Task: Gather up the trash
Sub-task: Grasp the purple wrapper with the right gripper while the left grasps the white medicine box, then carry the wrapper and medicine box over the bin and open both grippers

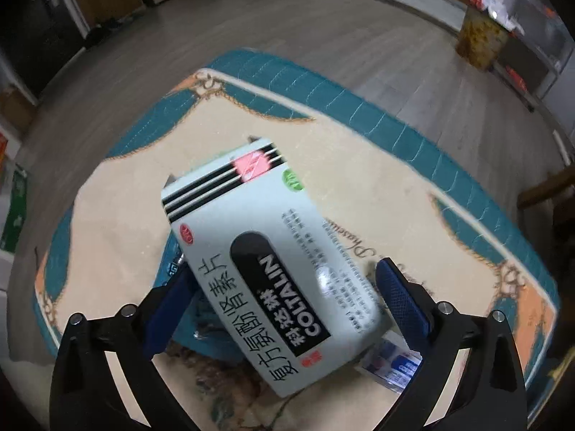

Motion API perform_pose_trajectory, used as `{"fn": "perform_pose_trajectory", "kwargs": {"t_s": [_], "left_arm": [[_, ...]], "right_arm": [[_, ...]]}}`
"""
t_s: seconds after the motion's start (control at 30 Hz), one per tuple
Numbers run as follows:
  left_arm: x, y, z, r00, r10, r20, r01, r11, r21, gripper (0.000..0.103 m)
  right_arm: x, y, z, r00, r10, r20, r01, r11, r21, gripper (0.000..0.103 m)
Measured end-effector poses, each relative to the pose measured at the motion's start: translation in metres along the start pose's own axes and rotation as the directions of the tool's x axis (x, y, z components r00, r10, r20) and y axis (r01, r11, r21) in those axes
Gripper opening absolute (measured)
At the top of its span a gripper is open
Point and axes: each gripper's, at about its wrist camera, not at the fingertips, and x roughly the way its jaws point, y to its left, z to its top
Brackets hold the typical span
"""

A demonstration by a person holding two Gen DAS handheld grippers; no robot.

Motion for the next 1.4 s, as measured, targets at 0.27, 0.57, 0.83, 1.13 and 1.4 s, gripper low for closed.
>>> {"fn": "perform_pose_trajectory", "kwargs": {"t_s": [0.27, 0.57, 0.83, 1.13, 1.4], "left_arm": [[0.001, 0.002, 0.004, 1.000, 0.007, -0.002, -0.007, 0.996, 0.093, 0.091], [-0.014, 0.019, 0.005, 0.997, -0.075, 0.001, 0.074, 0.989, 0.125, 0.078], [-0.044, 0.029, 0.010, 0.993, -0.082, 0.090, 0.060, 0.973, 0.223, 0.078], [-0.118, 0.019, -0.008, 0.944, -0.222, 0.242, 0.080, 0.870, 0.487, 0.078], [-0.190, -0.028, -0.039, 0.863, -0.451, 0.228, 0.198, 0.718, 0.668, 0.078]], "right_arm": [[0.003, -0.001, 0.001, 1.000, -0.007, -0.003, 0.007, 1.000, -0.007, 0.010], [0.007, 0.000, 0.003, 1.000, -0.030, -0.002, 0.030, 1.000, -0.008, 0.010], [0.006, -0.001, 0.005, 0.998, -0.056, 0.006, 0.056, 0.998, 0.013, 0.010], [-0.014, -0.019, 0.008, 0.996, -0.073, 0.055, 0.068, 0.994, 0.087, 0.010], [-0.051, -0.059, 0.005, 0.982, -0.136, 0.129, 0.115, 0.981, 0.159, 0.010]]}}
